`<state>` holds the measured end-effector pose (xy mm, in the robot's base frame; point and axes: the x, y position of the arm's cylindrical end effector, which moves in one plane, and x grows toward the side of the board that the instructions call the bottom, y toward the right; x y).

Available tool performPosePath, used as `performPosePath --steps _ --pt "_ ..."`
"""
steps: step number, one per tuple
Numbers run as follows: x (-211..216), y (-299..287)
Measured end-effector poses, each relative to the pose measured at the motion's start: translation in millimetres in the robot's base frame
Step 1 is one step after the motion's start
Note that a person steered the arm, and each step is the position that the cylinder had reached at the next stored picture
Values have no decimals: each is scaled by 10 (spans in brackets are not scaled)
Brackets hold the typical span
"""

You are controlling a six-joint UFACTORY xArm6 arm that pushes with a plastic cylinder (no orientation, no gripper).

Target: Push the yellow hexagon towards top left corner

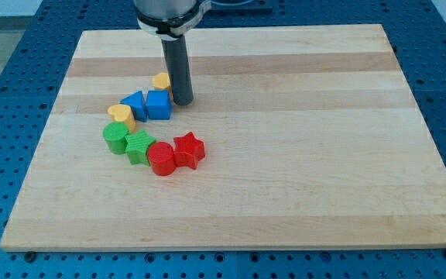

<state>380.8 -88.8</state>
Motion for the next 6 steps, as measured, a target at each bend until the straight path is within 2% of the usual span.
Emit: performPosePath --steps 6 --pt "-936 -1225"
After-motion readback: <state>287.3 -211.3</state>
